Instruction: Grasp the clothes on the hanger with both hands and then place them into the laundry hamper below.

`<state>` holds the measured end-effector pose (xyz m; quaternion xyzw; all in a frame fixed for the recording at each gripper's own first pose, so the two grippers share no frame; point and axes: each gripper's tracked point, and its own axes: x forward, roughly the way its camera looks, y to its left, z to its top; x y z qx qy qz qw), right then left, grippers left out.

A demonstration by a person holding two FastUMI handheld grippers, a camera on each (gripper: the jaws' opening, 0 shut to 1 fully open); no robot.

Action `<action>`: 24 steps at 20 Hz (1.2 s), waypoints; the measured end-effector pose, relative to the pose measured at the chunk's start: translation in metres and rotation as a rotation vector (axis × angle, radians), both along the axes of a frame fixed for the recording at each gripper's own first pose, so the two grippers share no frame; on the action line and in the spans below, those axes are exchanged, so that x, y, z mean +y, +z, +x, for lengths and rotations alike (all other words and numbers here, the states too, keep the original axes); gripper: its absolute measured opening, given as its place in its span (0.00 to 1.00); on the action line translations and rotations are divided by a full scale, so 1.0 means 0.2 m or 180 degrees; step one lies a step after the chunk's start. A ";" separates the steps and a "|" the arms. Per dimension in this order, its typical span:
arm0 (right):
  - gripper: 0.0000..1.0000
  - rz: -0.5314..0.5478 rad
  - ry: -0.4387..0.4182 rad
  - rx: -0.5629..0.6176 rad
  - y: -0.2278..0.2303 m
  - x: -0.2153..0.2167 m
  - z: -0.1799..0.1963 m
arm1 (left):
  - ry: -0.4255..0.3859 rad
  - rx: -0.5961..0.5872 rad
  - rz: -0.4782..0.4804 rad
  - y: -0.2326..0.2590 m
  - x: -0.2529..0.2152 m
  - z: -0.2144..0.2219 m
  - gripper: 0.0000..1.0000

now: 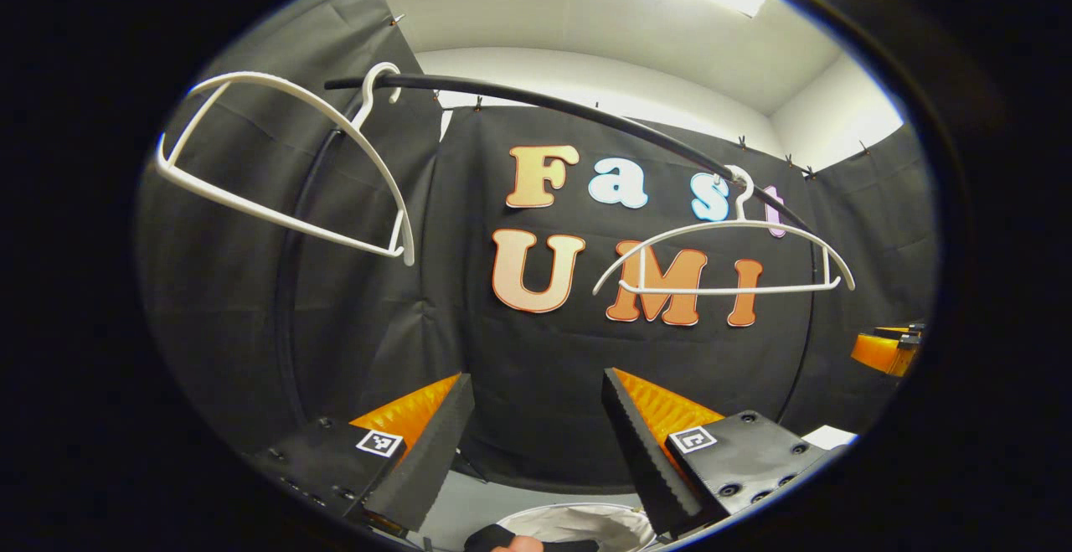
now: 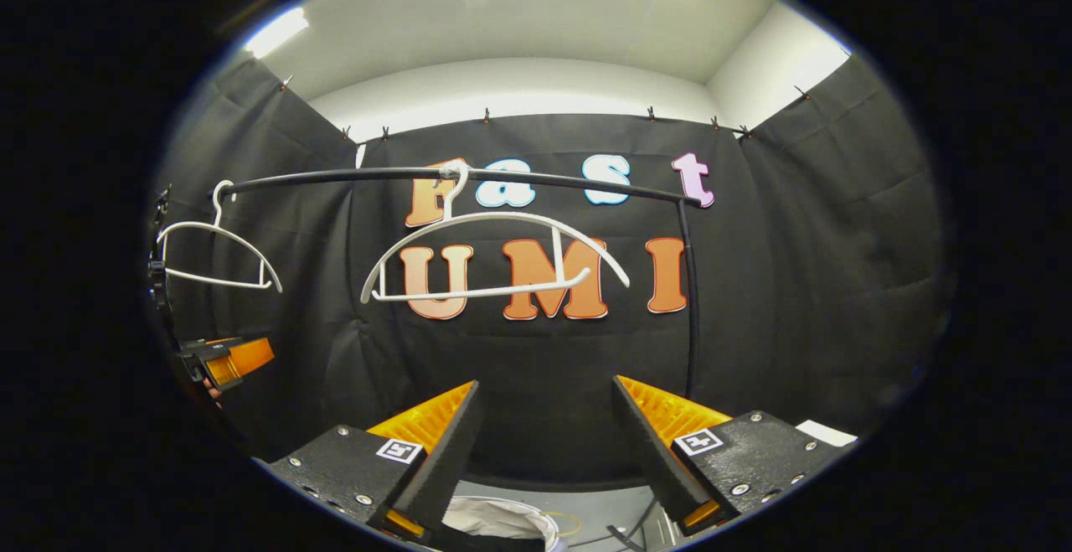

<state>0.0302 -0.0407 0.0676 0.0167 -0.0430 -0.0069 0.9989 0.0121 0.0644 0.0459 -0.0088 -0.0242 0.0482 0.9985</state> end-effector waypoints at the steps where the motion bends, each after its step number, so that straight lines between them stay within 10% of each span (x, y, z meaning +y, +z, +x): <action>1: 0.94 -0.0005 0.0000 0.0011 -0.01 0.00 0.00 | -0.0010 0.0004 -0.0004 0.00 0.00 0.00 0.99; 24: 1.00 -0.0004 0.0016 0.0113 -0.06 0.00 -0.02 | -0.0119 0.0124 0.0011 -0.03 -0.06 -0.03 1.00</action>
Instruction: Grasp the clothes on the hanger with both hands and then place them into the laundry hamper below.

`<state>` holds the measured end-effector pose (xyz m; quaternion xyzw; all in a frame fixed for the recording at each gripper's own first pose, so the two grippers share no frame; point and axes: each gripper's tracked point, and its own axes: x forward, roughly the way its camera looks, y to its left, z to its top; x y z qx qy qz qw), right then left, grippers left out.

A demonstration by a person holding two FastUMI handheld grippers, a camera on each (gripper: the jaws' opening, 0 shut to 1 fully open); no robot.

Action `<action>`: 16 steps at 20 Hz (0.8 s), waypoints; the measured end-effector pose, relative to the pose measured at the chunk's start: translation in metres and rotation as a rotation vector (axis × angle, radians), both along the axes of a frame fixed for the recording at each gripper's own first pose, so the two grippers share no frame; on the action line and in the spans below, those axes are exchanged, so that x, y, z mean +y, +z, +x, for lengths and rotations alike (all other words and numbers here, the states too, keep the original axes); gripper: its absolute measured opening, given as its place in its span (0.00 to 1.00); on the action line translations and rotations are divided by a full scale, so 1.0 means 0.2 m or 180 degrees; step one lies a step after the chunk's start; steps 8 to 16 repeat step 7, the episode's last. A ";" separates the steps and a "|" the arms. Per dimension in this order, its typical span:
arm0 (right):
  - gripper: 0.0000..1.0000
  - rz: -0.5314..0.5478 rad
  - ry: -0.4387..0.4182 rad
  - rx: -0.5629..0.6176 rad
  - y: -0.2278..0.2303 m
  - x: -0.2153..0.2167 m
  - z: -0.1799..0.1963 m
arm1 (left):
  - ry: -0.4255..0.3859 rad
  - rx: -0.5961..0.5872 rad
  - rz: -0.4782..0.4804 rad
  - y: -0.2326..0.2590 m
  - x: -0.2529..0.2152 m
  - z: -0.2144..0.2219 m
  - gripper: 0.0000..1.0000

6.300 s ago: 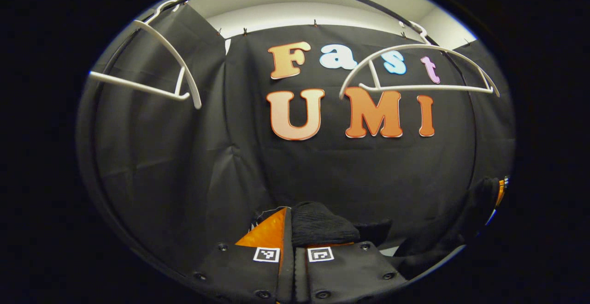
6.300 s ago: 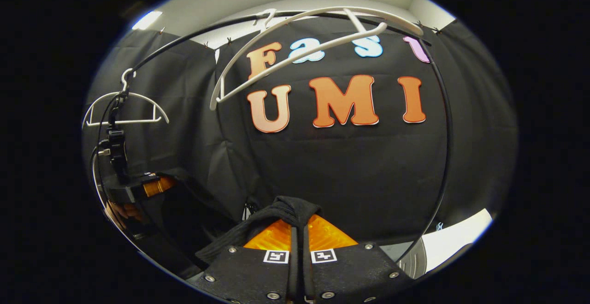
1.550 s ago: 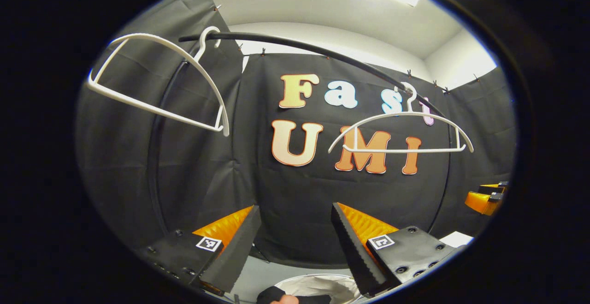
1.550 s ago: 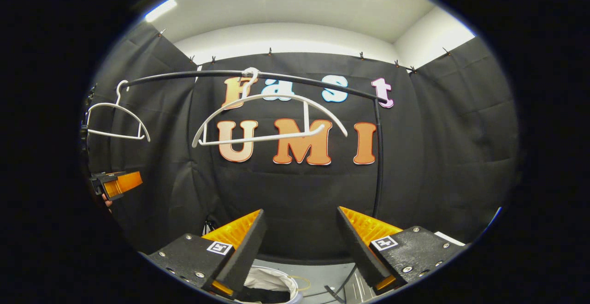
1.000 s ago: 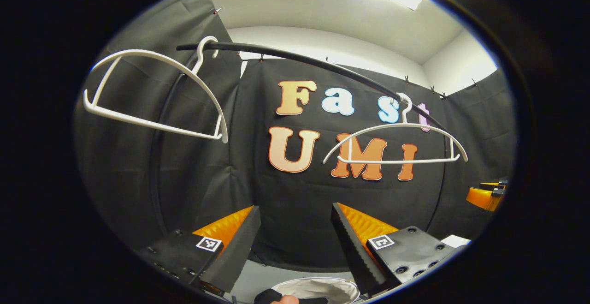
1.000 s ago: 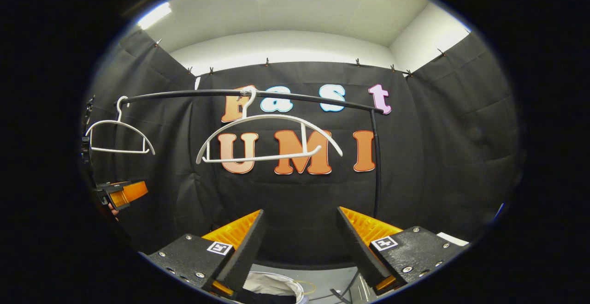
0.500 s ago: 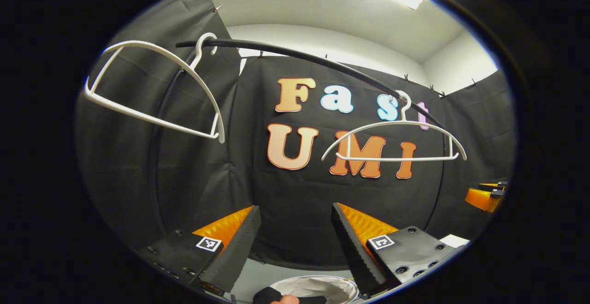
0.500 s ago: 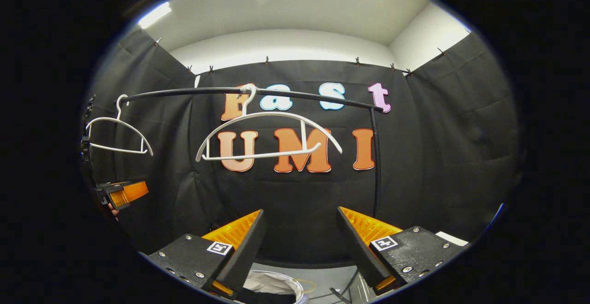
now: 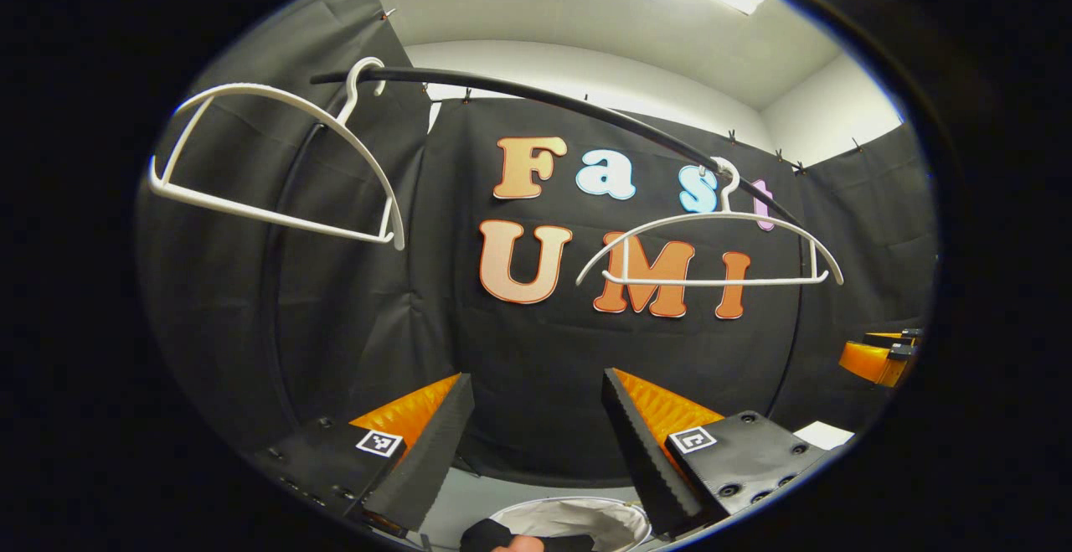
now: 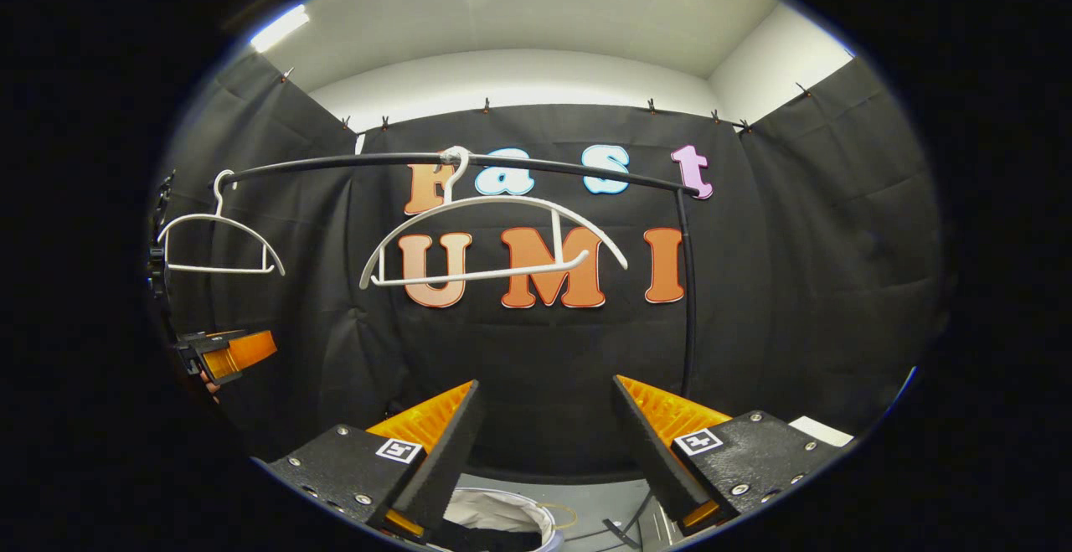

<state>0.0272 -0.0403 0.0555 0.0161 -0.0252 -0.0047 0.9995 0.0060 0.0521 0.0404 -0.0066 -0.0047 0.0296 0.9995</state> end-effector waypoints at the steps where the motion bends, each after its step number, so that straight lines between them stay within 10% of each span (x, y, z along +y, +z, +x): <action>1: 1.00 -0.0008 -0.0003 0.0004 0.00 0.00 0.00 | -0.0006 0.0004 0.0006 0.00 0.00 0.00 1.00; 16: 0.94 0.0004 0.0003 0.0019 -0.02 0.00 -0.01 | -0.0019 0.0006 0.0061 0.00 -0.02 0.01 1.00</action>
